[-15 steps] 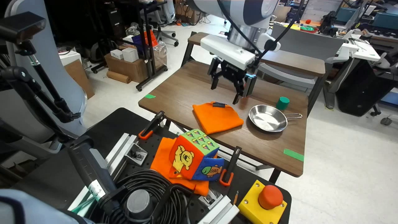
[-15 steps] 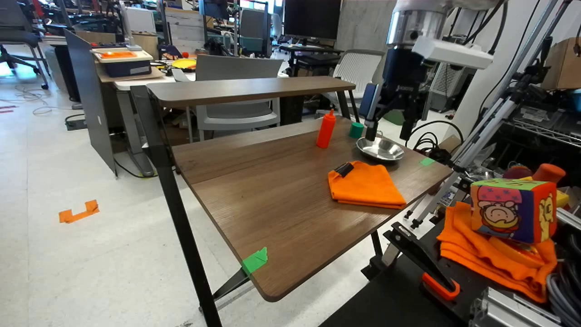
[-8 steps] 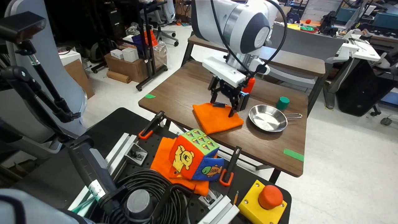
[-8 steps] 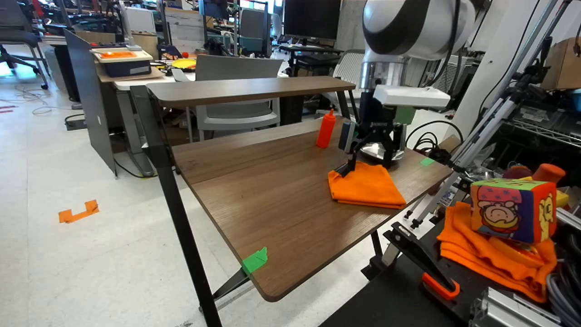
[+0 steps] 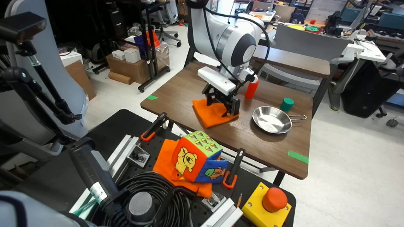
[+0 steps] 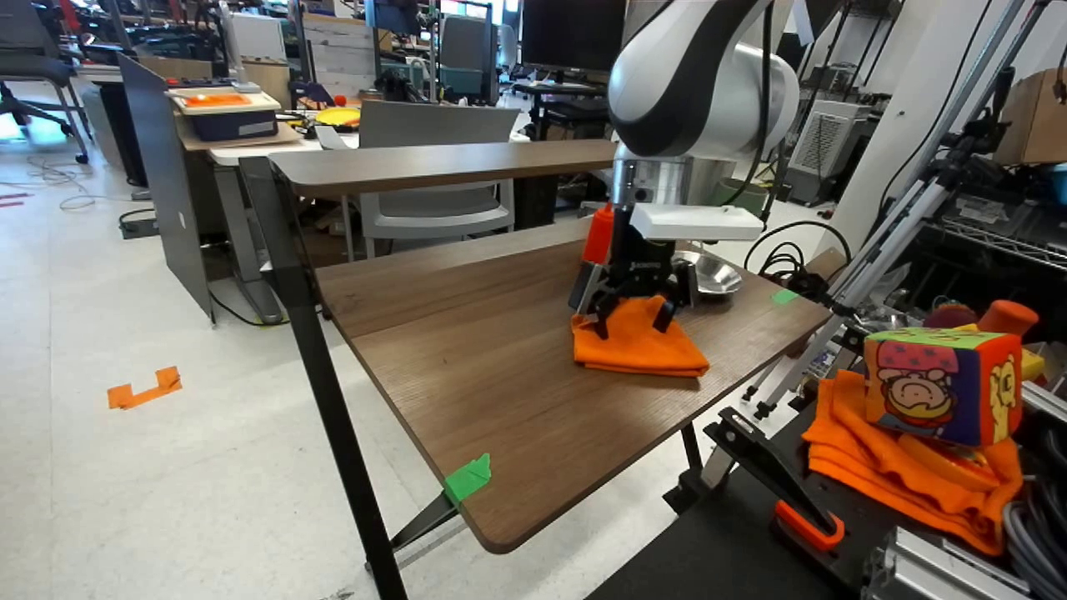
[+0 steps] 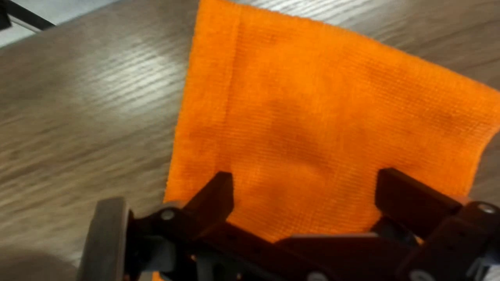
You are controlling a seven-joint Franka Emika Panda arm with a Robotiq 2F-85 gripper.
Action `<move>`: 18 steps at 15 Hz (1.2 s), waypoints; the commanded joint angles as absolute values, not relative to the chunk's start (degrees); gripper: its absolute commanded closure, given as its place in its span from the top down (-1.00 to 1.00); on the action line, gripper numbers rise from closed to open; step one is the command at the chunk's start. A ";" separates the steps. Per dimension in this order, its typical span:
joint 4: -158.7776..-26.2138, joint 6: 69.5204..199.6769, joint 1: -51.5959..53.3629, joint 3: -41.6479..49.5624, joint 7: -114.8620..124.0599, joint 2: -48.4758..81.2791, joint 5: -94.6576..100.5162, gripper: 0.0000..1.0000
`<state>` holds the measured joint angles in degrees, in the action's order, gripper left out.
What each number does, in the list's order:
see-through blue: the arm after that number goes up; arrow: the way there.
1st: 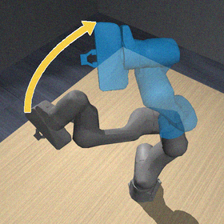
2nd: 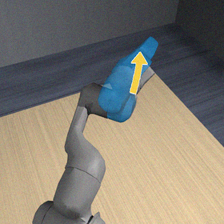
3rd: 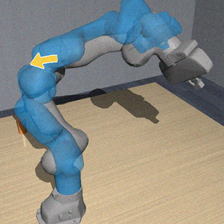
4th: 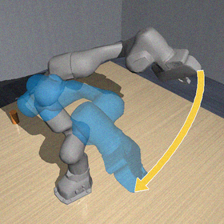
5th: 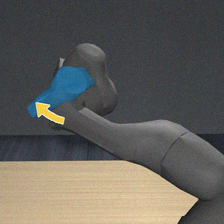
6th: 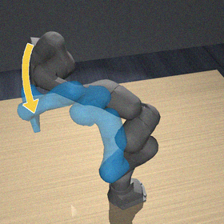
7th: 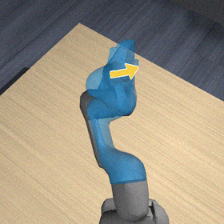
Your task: Slide the orange cloth slightly to the left
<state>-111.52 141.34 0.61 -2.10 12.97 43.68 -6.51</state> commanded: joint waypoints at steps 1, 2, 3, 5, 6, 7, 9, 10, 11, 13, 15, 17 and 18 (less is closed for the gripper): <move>-110.71 147.30 1.70 -5.06 8.34 44.95 -7.64 1.00; -110.90 147.71 2.13 -5.77 6.92 44.68 -7.00 1.00; -110.42 146.88 2.91 -6.14 5.62 44.81 -6.01 1.00; -108.97 143.39 3.06 -7.74 1.61 45.38 -5.25 1.00; -108.48 141.72 3.27 -8.24 -0.14 45.44 -5.02 1.00; -108.31 141.18 3.75 -8.42 -1.66 45.47 -4.54 1.00; -108.24 140.13 5.03 -8.27 -3.92 45.33 -2.95 1.00; -108.38 140.48 5.83 -7.95 -4.56 45.20 -1.78 1.00; -108.57 140.80 6.57 -7.62 -5.03 44.96 -0.45 1.00; -109.68 142.29 7.90 -7.02 -4.90 43.98 2.03 1.00; -111.01 142.84 8.60 -6.53 -3.93 42.74 3.66 1.00; -112.97 142.50 7.88 -6.91 -4.06 40.45 3.46 1.00; -114.25 142.64 7.35 -7.20 -4.22 38.97 3.03 1.00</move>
